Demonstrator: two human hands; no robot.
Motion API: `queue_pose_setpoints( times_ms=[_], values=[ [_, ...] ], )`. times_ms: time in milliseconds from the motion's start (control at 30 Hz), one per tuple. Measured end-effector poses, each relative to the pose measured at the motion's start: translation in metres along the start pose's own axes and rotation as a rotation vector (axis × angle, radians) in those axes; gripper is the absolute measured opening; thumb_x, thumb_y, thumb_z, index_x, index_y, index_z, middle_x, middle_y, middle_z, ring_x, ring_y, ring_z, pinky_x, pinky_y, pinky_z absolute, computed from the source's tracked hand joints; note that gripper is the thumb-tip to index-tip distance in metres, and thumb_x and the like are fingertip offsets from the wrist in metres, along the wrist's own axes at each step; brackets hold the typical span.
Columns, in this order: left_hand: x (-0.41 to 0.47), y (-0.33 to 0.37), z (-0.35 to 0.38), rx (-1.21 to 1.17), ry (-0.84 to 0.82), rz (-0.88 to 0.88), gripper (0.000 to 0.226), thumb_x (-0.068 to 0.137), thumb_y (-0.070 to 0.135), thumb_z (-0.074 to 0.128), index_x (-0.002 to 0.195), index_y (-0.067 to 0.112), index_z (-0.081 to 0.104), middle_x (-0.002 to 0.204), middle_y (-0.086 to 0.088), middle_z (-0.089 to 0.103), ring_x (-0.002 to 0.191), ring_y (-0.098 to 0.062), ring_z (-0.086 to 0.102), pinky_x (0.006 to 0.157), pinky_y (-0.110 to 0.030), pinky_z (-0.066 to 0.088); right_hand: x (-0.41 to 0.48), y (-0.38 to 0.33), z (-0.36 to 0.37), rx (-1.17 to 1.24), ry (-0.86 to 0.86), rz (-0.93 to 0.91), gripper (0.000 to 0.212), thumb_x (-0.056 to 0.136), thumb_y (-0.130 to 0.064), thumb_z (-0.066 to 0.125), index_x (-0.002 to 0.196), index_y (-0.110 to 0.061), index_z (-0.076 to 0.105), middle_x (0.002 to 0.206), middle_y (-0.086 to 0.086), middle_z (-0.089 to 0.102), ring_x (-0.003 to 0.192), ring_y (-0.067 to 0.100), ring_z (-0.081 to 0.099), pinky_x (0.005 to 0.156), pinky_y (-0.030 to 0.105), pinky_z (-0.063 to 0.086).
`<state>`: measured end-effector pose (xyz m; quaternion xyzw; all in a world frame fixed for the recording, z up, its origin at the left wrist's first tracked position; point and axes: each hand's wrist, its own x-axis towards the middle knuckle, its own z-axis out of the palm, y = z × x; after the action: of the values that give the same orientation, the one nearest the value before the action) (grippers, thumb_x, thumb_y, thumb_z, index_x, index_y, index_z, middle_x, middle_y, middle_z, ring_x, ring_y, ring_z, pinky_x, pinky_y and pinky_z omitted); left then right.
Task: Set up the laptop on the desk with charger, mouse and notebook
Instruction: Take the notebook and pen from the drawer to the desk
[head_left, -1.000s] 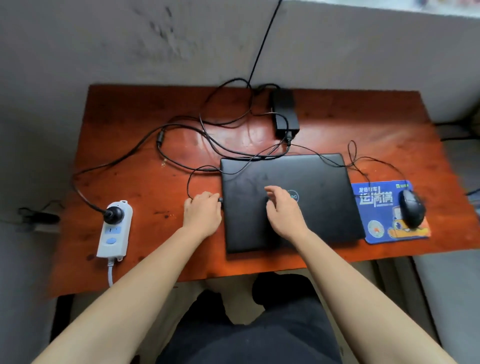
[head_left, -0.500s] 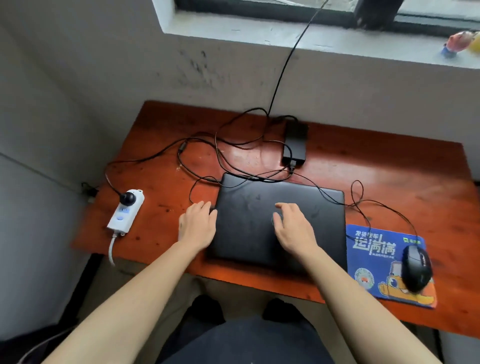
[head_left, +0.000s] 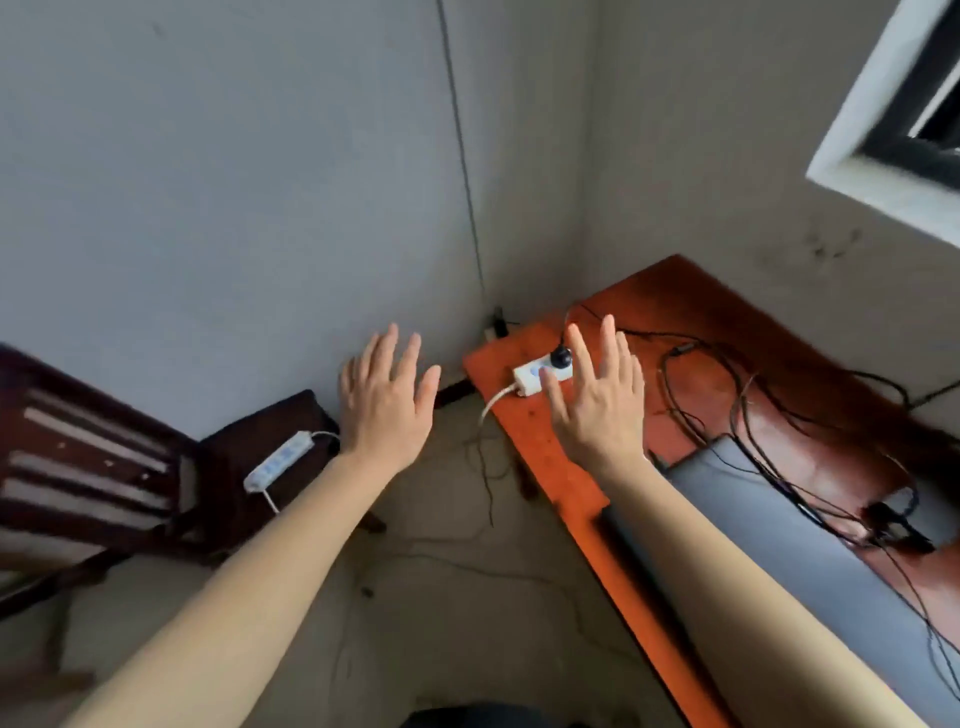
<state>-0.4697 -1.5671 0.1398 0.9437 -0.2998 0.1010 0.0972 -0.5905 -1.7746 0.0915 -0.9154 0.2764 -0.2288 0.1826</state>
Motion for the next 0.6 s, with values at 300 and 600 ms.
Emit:
queue_pose_setpoints(
  times_ms=[300, 600],
  values=[
    [-0.112, -0.277, -0.122, 0.168, 0.33, -0.399, 0.058, 0.102, 0.045, 0.03, 0.141, 0.008, 0.05, 0.15, -0.02, 0.043, 0.139, -0.039, 0.038, 0.108, -0.06, 0.034, -0.01, -0.32, 0.088, 0.069, -0.178, -0.553, 0.071, 0.1, -0.065, 0.024, 0.159, -0.028, 0.012, 0.167, 0.015, 0.004, 0.153, 0.034, 0.007, 0.123, 0.049, 0.01],
    [-0.27, -0.466, -0.171, 0.239, 0.384, -0.83, 0.059, 0.1, 0.049, 0.034, 0.141, 0.01, 0.052, 0.149, -0.02, 0.045, 0.136, -0.039, 0.041, 0.106, -0.059, 0.035, -0.118, -0.575, 0.192, 0.203, -0.424, -0.989, 0.069, 0.1, -0.066, 0.023, 0.158, -0.03, 0.012, 0.167, 0.012, 0.0, 0.154, 0.03, 0.0, 0.124, 0.049, 0.006]
  ],
)
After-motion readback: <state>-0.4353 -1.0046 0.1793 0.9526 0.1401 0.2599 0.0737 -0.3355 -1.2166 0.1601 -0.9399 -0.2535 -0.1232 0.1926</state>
